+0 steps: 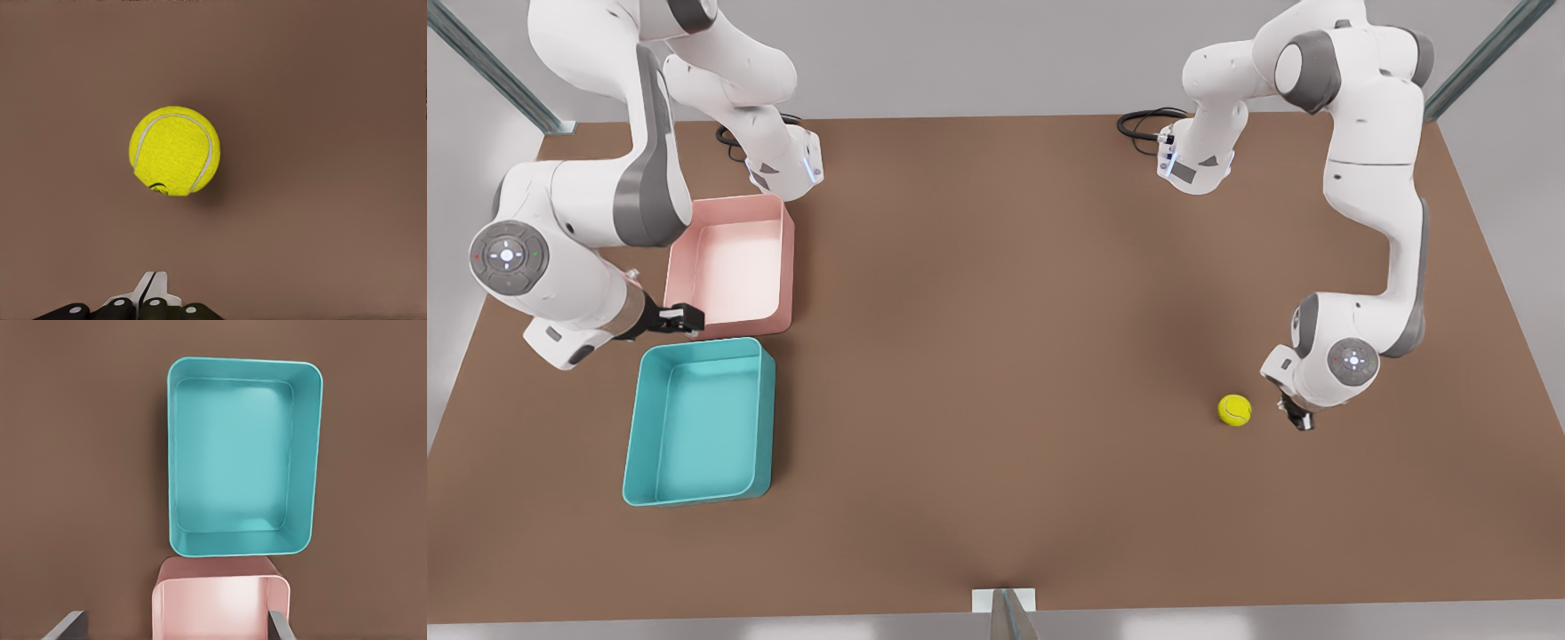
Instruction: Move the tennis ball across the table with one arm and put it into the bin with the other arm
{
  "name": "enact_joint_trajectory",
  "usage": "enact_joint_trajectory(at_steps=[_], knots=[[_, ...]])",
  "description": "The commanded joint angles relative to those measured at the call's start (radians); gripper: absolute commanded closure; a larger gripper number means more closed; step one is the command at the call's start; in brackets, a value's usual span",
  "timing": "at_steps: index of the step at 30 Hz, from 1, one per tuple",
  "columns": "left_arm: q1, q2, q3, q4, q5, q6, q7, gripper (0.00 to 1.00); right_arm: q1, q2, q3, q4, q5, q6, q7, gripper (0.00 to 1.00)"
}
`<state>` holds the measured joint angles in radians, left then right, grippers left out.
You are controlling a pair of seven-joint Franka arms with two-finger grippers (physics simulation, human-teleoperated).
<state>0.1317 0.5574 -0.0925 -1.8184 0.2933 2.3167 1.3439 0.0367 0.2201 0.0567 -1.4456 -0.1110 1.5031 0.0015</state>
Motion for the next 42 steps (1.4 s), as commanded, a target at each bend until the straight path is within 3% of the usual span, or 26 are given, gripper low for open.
enact_joint_trajectory(at_steps=[1,17,20,22,25,27,28,29,30,31,32,33,36,42], knots=[[0.0,0.003,0.0,0.001,-0.031,0.035,0.44,0.79,0.0,0.001,0.0,0.002,0.001,0.002,0.005,0.0],[-0.047,0.064,0.005,0.002,0.006,0.026,0.33,0.79,-0.001,0.008,0.0,-0.001,0.001,0.003,0.005,0.0],[-0.159,0.085,0.008,0.005,0.003,0.036,0.104,0.79,-0.003,0.013,0.0,-0.001,0.001,0.008,0.005,0.0],[-0.305,0.082,0.01,0.008,-0.006,0.03,-0.348,0.79,-0.001,0.013,0.002,-0.001,0.001,0.008,0.005,0.0],[-0.287,-0.002,0.01,0.013,-0.345,-0.049,-0.419,0.79,-0.004,0.013,0.002,-0.001,0.001,0.008,0.003,0.0],[-0.259,-0.001,0.008,0.02,-0.3,-0.057,-0.413,0.79,-0.004,0.013,0.002,0.001,0.001,0.008,0.003,0.0],[-0.218,-0.025,0.008,0.104,-0.264,-0.205,-0.425,0.79,-0.004,0.013,0.002,0.001,0.001,0.008,0.003,0.0],[-0.19,-0.06,0.011,0.235,-0.261,-0.426,-0.703,0.79,-0.003,0.013,0.002,0.001,0.001,0.008,0.003,0.0],[-0.202,-0.14,0.011,0.321,-0.186,-0.62,-1.175,0.26,-0.001,0.025,0.002,0.001,0.005,0.014,0.005,0.0],[-0.233,-0.278,-0.013,0.323,-0.045,-0.761,-1.155,0.0,0.005,0.051,0.005,0.001,0.019,0.038,0.015,0.0],[-0.211,-0.307,-0.004,0.355,-0.095,-0.824,-1.187,0.0,0.017,0.071,0.008,0.002,0.022,0.066,0.041,0.0],[-0.208,-0.313,0.031,0.419,-0.216,-0.899,-1.489,0.0,0.052,0.104,0.008,0.004,0.025,0.101,0.098,0.0],[-0.213,-0.333,0.042,0.51,-0.256,-1.033,-1.519,0.0,0.186,0.18,0.008,0.01,0.03,0.216,0.253,0.0],[-0.155,-0.295,0.045,0.51,-0.356,-0.99,-1.611,0.0,0.304,0.35,0.009,0.053,0.097,0.43,0.572,0.0]])
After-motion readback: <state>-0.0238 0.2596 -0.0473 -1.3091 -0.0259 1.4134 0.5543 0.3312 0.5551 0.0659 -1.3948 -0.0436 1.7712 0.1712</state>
